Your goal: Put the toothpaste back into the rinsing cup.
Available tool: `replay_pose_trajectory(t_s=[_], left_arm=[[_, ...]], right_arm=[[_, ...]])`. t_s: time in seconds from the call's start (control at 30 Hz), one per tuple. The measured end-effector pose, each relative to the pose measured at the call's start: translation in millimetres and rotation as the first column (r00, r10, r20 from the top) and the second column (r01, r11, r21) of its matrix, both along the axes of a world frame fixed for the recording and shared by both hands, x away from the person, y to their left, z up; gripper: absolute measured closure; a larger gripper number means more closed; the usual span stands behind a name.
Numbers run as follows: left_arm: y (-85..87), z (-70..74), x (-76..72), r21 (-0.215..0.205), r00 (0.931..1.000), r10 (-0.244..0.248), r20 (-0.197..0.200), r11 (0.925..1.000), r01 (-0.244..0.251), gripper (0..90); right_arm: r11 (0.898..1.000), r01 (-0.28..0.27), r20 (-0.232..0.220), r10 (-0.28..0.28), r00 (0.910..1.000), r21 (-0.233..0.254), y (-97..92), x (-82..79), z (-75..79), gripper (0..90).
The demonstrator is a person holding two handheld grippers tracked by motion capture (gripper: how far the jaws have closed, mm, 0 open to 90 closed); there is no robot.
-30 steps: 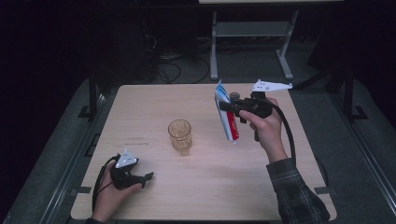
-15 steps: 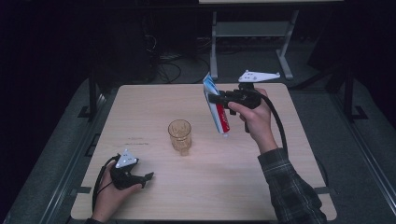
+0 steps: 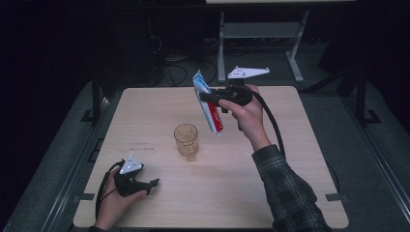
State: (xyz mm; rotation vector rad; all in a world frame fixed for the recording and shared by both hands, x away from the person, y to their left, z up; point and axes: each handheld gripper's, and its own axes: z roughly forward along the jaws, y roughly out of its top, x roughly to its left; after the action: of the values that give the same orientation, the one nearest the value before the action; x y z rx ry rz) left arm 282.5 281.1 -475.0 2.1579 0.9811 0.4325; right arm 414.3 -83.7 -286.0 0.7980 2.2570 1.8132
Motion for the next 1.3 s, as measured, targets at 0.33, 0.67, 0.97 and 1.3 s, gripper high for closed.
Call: replay_pose_trajectory(t_s=[0.33,0.67,0.97,1.3], left_arm=[[-0.1,0.0,-0.1,-0.001,1.0000,-0.001,-0.001,1.0000,0.001,13.8],[-0.1,0.1,-0.2,0.000,1.0000,-0.003,-0.001,1.0000,0.003,13.8],[-0.3,-0.2,-0.2,-0.003,1.0000,-0.004,-0.002,1.0000,0.004,13.8],[-0.2,0.0,-0.2,-0.002,1.0000,-0.008,-0.003,1.0000,0.008,13.8]], right_arm=[[1.000,-0.020,0.010,0.020,0.9998,-0.019,24.3,9.5,3.7,72.2],[0.999,-0.035,0.012,0.035,0.9993,-0.033,45.8,21.5,6.8,72.1],[0.998,-0.056,0.023,0.057,0.9981,-0.033,68.4,28.6,10.1,71.9],[0.996,-0.079,0.007,0.079,0.9969,-0.049,85.2,31.6,-0.7,71.6]])
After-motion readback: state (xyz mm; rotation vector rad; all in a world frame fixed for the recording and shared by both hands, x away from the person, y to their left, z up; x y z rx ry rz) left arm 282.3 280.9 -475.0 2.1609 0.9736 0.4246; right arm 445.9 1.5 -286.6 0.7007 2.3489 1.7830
